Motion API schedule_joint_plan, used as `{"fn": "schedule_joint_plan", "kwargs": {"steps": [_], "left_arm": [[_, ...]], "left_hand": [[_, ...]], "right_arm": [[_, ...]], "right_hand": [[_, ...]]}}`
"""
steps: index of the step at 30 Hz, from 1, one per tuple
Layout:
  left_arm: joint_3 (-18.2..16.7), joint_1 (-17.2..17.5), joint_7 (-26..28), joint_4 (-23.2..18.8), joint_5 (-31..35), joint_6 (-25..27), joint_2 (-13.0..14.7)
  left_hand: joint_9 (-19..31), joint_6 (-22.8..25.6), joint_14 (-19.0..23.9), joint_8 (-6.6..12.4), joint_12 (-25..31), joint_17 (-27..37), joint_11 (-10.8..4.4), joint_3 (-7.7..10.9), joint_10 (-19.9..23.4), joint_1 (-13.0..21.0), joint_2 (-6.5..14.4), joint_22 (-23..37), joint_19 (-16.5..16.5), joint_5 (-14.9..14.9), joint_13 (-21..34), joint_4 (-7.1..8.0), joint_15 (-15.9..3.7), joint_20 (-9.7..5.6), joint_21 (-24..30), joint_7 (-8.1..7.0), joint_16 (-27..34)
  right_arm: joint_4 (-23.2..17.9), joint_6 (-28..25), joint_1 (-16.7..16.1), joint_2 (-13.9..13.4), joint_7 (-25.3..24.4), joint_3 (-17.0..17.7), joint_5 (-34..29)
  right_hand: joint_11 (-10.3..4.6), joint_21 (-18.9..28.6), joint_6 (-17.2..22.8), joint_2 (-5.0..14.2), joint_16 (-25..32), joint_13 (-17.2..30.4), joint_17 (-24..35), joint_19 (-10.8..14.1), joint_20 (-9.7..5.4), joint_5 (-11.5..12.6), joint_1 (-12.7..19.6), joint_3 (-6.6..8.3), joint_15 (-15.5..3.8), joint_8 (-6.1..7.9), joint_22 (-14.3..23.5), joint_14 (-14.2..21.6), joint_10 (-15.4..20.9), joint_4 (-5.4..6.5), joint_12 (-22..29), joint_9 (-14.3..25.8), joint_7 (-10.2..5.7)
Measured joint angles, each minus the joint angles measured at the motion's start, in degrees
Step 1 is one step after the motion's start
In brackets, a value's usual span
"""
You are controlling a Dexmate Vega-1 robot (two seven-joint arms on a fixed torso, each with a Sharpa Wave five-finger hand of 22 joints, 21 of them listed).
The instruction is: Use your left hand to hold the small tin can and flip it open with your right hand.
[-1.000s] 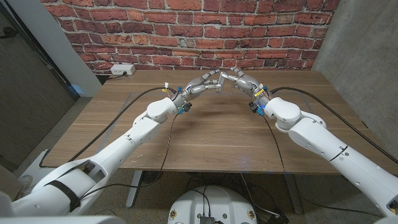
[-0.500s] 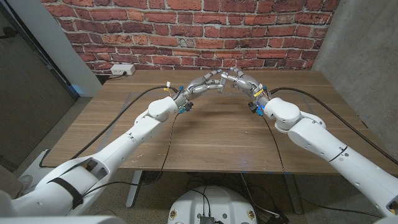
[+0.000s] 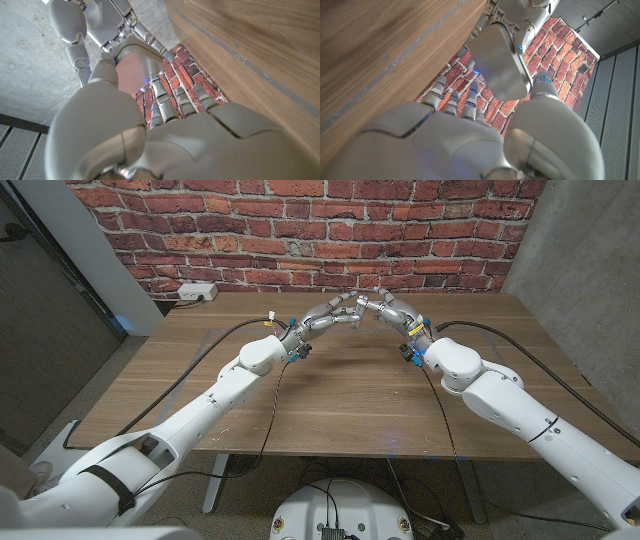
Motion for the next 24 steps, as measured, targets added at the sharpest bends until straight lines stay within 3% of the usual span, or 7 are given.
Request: {"fn": "schedule_joint_plan", "kwargs": {"steps": [13, 24], "left_arm": [[-0.07, 0.33, 0.17, -0.15, -0.28, -0.14, -0.24], [-0.11, 0.69, 0.51, -0.97, -0.30, -0.15, -0.23]], "left_hand": [[0.00, 0.00, 0.00, 0.00, -0.41, 0.01, 0.19, 0.00, 0.19, 0.00, 0.00, 0.00, 0.00, -0.04, 0.26, 0.00, 0.00, 0.00, 0.00, 0.00, 0.00], [0.01, 0.23, 0.43, 0.36, -0.53, 0.01, 0.26, -0.01, 0.26, 0.00, 0.00, 0.00, 0.00, -0.24, 0.53, 0.01, -0.01, 0.00, 0.00, -0.22, 0.00]], "right_arm": [[-0.02, 0.96, -0.36, -0.56, 0.42, 0.17, -0.82], [0.30, 2.43, -0.48, -1.35, 2.28, 0.45, -0.83]], "right_hand": [[-0.21, 0.00, 0.08, 2.27, 0.00, 0.06, 0.08, 0.01, -0.88, 0.00, 0.62, 1.01, -1.21, -0.25, 0.00, -0.61, 0.40, 0.54, 0.45, 0.01, -0.07], [-1.96, 0.00, 0.08, 6.15, -0.01, 0.28, 0.08, -0.02, -2.27, 0.00, 1.31, 2.04, -2.55, -0.25, 0.01, -0.49, 0.93, 1.10, 0.45, 0.16, -1.30]]}}
